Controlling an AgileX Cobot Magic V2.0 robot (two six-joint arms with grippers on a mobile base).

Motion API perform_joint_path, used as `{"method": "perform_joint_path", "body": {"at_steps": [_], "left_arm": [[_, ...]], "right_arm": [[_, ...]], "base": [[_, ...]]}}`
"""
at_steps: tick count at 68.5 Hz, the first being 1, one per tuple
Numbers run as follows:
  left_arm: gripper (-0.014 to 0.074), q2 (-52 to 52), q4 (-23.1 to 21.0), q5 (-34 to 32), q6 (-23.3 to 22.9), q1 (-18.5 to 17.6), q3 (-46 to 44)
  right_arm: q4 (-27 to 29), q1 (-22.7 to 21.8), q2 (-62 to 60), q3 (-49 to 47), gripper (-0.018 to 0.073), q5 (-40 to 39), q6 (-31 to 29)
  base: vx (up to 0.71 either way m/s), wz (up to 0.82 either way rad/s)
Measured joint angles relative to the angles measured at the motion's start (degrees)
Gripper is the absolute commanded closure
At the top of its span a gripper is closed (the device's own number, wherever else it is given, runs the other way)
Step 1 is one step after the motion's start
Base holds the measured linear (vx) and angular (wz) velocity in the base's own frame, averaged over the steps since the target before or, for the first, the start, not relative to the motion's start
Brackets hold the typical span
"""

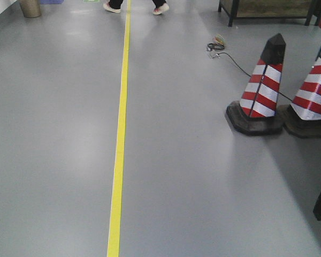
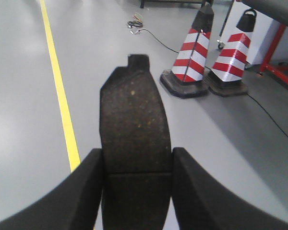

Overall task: Move and align brake pads A on conveyor
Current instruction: 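Drive along the yellow floor line holding both brake pads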

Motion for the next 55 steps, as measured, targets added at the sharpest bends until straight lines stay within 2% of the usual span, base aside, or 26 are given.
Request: {"method": "perform_joint_path", "body": {"at_steps": [55], "left_arm": [[0.0603, 0.0, 0.0, 0.1, 0.0, 0.0, 0.0]], "right_arm": [[0.0, 0.0, 0.0, 0.0, 0.0564, 0.0, 0.0]], "base": [[0.63, 0.02]]}}
